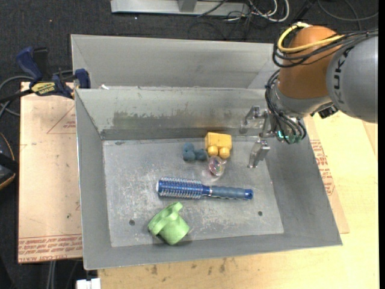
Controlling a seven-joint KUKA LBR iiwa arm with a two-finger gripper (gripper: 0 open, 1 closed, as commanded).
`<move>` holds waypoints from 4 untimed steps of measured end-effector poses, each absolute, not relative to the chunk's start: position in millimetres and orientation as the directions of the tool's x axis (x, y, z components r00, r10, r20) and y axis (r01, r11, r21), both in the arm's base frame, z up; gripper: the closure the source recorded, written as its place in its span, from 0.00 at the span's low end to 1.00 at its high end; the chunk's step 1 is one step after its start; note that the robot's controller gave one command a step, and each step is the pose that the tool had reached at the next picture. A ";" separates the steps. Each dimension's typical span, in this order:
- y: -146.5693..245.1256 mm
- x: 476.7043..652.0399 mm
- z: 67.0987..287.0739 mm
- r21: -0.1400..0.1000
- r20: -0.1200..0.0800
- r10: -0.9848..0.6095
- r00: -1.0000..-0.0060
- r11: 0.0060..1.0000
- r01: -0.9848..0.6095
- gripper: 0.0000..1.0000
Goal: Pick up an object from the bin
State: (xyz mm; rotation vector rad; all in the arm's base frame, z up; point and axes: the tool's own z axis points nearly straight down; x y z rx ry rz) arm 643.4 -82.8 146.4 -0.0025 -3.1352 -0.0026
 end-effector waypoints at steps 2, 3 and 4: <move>1.6 603.0 78.3 -0.003 -0.021 0.018 -1.000 1.000 0.018 0.00; 76.9 579.4 78.3 -0.001 -0.023 -0.021 -1.000 1.000 -0.021 0.00; 143.1 529.2 77.2 0.004 -0.024 -0.020 -0.999 1.000 -0.020 0.00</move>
Offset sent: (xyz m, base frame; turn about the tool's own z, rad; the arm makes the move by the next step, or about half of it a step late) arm -0.0275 0.0282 -0.0764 0.0122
